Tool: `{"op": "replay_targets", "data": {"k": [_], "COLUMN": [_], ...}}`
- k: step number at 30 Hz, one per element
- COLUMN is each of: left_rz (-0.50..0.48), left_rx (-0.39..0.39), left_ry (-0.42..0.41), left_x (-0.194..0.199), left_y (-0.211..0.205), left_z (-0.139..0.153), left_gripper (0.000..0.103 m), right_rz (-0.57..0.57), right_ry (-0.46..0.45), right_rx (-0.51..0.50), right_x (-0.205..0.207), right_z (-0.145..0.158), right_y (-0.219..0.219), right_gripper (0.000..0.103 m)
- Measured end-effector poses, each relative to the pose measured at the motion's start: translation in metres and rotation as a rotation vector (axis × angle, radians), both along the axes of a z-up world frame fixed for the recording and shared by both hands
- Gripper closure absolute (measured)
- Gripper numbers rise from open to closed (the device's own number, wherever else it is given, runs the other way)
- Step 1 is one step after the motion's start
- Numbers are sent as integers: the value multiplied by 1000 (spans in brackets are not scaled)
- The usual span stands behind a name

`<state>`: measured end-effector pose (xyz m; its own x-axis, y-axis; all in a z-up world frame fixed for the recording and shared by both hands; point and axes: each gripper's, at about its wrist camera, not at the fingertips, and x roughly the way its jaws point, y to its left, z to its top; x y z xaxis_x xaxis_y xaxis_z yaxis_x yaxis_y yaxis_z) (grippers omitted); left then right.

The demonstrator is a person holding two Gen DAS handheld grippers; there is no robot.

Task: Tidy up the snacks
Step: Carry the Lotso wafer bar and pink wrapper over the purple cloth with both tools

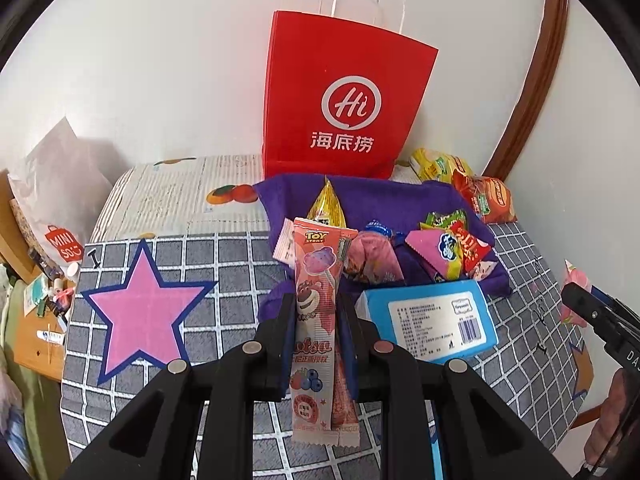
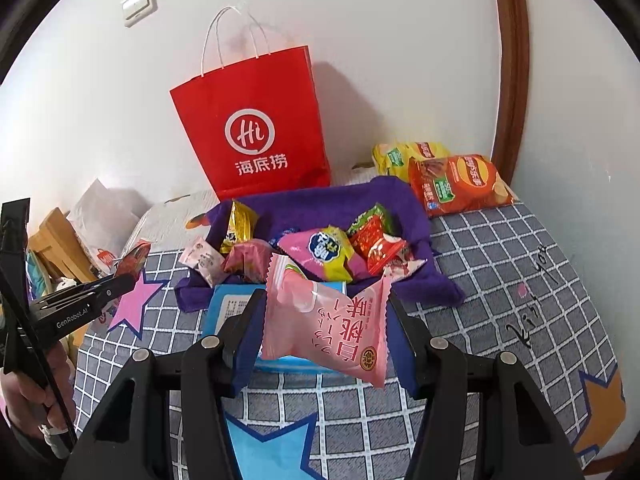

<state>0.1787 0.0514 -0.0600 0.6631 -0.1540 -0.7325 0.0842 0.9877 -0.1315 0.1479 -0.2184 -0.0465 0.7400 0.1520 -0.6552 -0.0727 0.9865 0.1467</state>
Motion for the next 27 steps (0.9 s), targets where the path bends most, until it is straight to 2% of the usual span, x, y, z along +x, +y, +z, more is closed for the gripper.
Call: {"op": "replay_targets", "data": {"k": [13, 27], "left_rz": [6, -21], "left_rx": [19, 27], "left_ry": [-3, 39], "left_x": [37, 108], "left_y": [-2, -20], "left_z": [4, -16], "left_gripper": [83, 83], "right_rz": [-1, 21], "right_ry": [-24, 1], "right_rx": [-15, -15], "right_x": [39, 116], "right_z": [9, -6], "right_y": [-2, 0], "right_gripper": [47, 47]}}
